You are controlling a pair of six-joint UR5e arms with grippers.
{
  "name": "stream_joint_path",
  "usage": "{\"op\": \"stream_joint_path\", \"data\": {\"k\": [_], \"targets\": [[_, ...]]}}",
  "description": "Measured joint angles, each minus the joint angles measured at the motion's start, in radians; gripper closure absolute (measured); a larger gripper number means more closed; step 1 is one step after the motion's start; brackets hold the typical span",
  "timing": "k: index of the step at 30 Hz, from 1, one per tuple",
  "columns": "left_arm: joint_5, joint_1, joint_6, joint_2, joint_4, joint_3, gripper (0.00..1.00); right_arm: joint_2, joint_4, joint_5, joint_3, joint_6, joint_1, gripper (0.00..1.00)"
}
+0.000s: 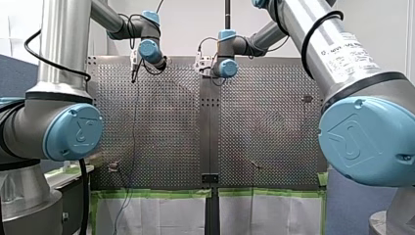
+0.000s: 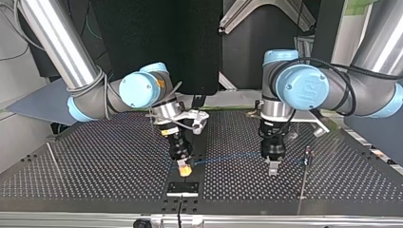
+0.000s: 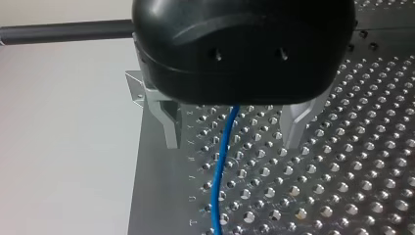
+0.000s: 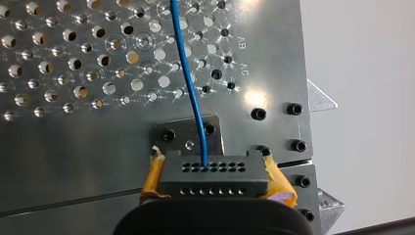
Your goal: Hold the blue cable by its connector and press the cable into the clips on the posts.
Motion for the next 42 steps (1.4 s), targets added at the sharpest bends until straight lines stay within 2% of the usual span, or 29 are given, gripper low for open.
{"op": "stream_joint_path", "data": {"k": [22,23,24,25,26,27,28,30,31,42], "targets": [[-0.065,-0.017,0.028,-0.009,0.004,0.0,0.02,0.0,0.005,-0.001,0.0,0.0,0.0,1.0],[-0.069,-0.018,0.029,-0.009,0.006,-0.001,0.1,0.0,0.005,-0.001,0.0,0.0,0.0,1.0],[-0.073,-0.019,0.03,-0.009,0.008,-0.001,0.1,0.0,0.005,-0.001,0.0,0.0,0.0,1.0],[-0.077,-0.02,0.03,-0.009,0.009,0.0,0.36,0.0,0.006,-0.001,0.0,0.0,0.0,1.0],[-0.08,-0.021,0.03,-0.009,0.011,0.0,0.66,0.0,0.006,-0.001,0.0,0.0,0.0,1.0],[-0.082,-0.022,0.03,-0.009,0.012,-0.001,0.66,0.0,0.006,-0.001,0.0,0.0,0.0,1.0],[-0.084,-0.024,0.03,-0.009,0.014,0.0,0.88,0.0,0.006,-0.001,0.0,0.0,0.0,1.0],[-0.089,-0.025,0.03,-0.009,0.017,0.0,0.88,0.0,0.006,-0.001,0.0,-0.001,0.0,1.0],[-0.093,-0.027,0.031,-0.009,0.018,-0.001,1.0,0.0,0.006,-0.001,0.0,-0.001,0.0,1.0],[-0.126,-0.033,0.05,-0.009,0.043,-0.01,1.0,0.0,0.009,0.0,0.0,-0.002,-0.001,1.0]]}}
